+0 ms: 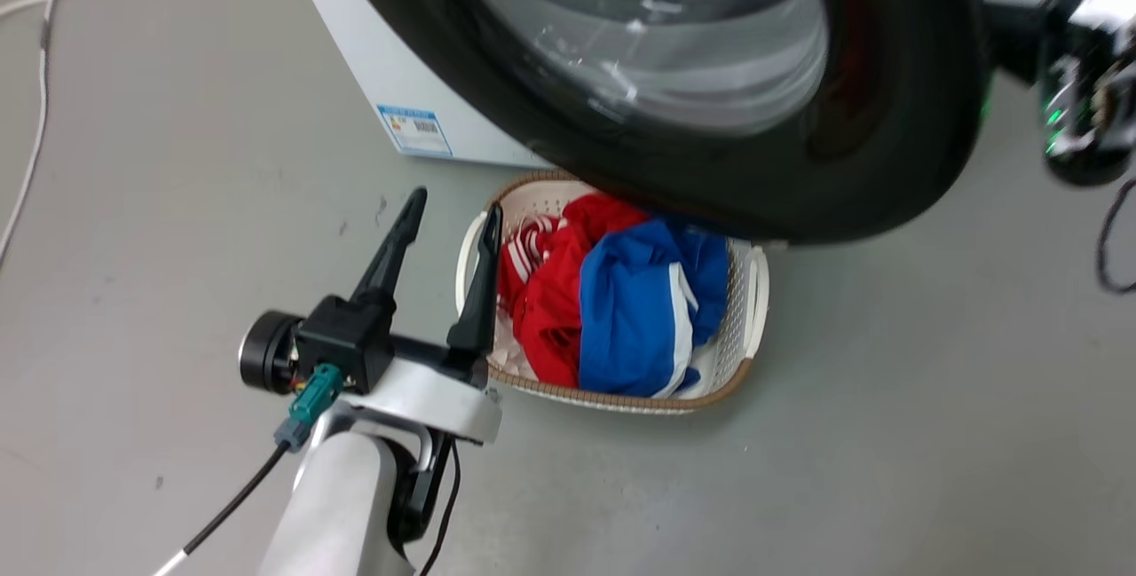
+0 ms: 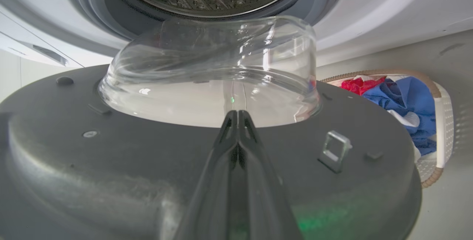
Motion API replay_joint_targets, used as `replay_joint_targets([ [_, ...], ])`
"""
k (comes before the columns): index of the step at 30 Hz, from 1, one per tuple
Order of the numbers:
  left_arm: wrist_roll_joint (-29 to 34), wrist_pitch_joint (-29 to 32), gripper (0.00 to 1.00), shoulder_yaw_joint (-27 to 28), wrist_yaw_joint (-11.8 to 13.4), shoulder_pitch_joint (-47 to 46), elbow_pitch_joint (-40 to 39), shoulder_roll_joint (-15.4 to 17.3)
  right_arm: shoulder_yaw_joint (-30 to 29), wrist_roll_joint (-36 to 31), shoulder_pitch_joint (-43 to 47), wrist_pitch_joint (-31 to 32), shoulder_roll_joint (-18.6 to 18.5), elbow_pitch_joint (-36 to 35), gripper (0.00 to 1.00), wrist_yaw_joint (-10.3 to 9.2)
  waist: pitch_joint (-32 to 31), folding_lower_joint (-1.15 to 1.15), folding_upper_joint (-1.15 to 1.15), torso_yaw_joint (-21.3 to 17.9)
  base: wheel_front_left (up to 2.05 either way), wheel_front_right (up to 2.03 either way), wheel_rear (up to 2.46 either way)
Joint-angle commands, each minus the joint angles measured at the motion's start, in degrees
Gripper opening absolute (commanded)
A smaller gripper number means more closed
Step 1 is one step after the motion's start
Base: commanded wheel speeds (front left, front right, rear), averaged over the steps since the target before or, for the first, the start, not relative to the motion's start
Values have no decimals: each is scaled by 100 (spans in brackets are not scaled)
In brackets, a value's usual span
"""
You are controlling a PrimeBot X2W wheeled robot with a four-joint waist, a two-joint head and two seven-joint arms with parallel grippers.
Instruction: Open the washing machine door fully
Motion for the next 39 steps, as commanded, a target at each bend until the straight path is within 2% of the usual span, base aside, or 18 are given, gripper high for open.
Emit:
replay_joint_targets([
  [1, 36, -14, 100, 19, -38, 133, 45, -2, 30, 62, 285, 99, 157, -117, 0, 3, -282, 0, 0, -55, 0, 0, 0],
  [13, 50, -14, 100, 95, -90, 732, 254, 73, 101, 350, 2208, 723, 779, -1463, 0, 3, -1141, 0, 0, -134, 0, 0, 0],
  [20, 10, -14, 100, 53, -128, 839, 340, 80, 137, 473, 3056, 928, 1129, -2275, 0, 3, -1347, 0, 0, -154, 0, 0, 0],
  [26, -21, -14, 100, 29, -134, 848, 383, 73, 81, 449, 3440, 821, 1278, -2653, 0, 3, -1373, 0, 0, -191, 0, 0, 0],
  [30, -47, -14, 100, 32, -143, 896, 413, 77, -66, 340, 3582, 369, 1318, -2930, 0, 3, -1386, 0, 0, -249, 0, 0, 0],
  [39, -110, -14, 100, 116, -94, 973, 513, 95, -861, -1, 4208, -1549, 1299, -4145, 0, 3, -1558, 0, 0, -412, 0, 0, 0],
])
